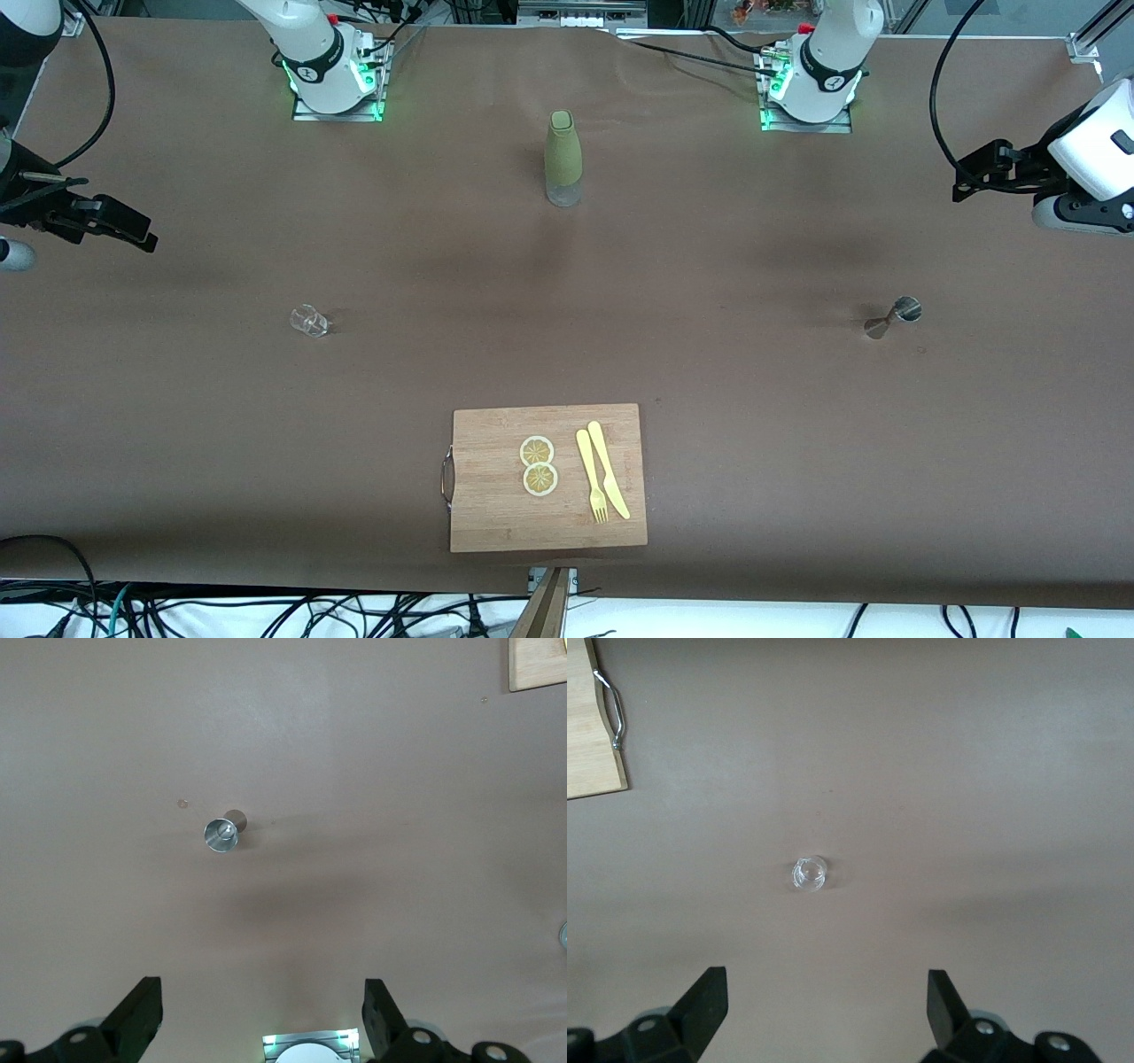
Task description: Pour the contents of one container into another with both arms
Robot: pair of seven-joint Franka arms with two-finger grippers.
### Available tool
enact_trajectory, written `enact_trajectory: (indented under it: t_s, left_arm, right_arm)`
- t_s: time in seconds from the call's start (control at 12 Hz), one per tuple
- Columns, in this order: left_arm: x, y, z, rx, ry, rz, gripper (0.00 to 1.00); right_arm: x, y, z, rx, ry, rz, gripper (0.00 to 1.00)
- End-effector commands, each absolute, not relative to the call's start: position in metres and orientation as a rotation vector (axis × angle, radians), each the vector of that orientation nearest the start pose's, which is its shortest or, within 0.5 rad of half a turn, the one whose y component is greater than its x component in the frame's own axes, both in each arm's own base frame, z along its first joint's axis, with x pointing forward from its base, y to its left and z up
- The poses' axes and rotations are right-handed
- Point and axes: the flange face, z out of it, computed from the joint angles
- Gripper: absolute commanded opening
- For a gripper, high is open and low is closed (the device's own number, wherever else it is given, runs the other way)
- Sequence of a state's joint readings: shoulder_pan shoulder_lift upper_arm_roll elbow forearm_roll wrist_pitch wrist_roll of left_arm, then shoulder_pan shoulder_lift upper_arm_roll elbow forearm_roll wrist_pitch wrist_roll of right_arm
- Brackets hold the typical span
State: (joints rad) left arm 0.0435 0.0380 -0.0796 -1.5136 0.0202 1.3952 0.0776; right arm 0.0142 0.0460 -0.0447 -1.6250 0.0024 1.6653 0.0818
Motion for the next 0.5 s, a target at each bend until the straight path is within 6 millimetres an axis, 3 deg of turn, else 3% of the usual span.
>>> enact_trajectory:
  t_s: [0.0,0.42]
  left_arm:
    - [0.5444,-0.0179,0.6181,-3.142,0.204,0.248,1.00]
    - [0.5470,-0.0129,0.6200,-3.145,0.193,0.224,1.00]
  right_arm:
    - [0.5682,-0.0183,0.5827,-3.140,0.192,0.014,1.00]
    - [0.5682,-0.0183,0.5827,-3.140,0.188,0.014,1.00]
